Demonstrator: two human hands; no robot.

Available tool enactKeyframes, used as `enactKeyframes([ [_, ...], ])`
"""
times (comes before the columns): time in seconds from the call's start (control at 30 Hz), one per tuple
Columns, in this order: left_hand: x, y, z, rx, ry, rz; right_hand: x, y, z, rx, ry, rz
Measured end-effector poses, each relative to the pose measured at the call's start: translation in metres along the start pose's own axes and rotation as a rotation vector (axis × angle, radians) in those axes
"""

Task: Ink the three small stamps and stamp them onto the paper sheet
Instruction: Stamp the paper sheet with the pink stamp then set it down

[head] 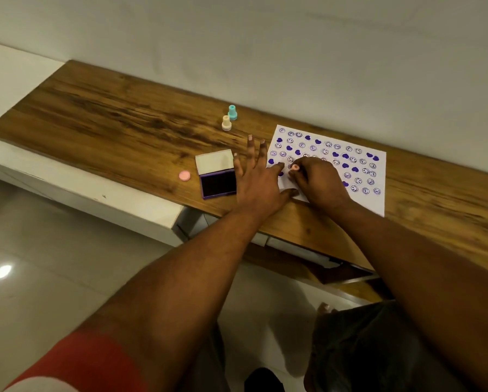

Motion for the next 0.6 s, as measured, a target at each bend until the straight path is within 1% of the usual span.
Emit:
enactKeyframes([
  [0.07, 0.0, -0.002, 0.001, -0.008, 0.015, -0.003, 0.001, -0.001, 0.002, 0.015, -0.001, 0.018],
  [0.13, 0.0, -0.004, 0.003, 0.006, 0.032, 0.0, 0.0, 0.004, 0.009, 0.042, 0.028, -0.011],
  [0.2, -0.001, -0.006, 0.002, 0.029, 0.048, 0.006, -0.007, 0.023, 0.02, 0.014, 0.096, -0.141],
  [0.3, -0.003, -0.007, 0.0, 0.035, 0.075, 0.023, -0.018, 0.055, 0.039, -0.069, 0.227, -0.439],
  [0.33, -0.004, -0.006, 0.0, 0.031, 0.079, 0.028, -0.018, 0.056, 0.039, -0.08, 0.234, -0.464],
  [0.37, -0.004, -0.006, 0.0, 0.03, 0.08, 0.029, -0.015, 0.048, 0.037, -0.083, 0.208, -0.412],
  [0.47, -0.002, -0.005, 0.0, 0.07, 0.08, 0.004, 0.006, -0.002, 0.021, 0.027, 0.007, -0.004],
  [0.5, -0.001, -0.006, -0.001, 0.079, 0.084, 0.002, 0.01, -0.012, 0.016, 0.078, -0.018, 0.063],
  [0.53, -0.001, -0.006, -0.001, 0.078, 0.087, 0.002, 0.01, -0.017, 0.013, 0.117, -0.02, 0.076],
  [0.6, 0.0, -0.006, -0.002, 0.072, 0.089, 0.009, 0.006, -0.018, 0.014, 0.146, -0.026, 0.046],
])
Point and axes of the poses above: each hand's wrist, its own x-axis away from the middle knuckle, its own y-axis out of the back of the hand, z = x × y, the point moved 1 cm from there along -x, towards the middle knuckle, and after that the axes turned 3 degrees about z, right-handed, at the moved point
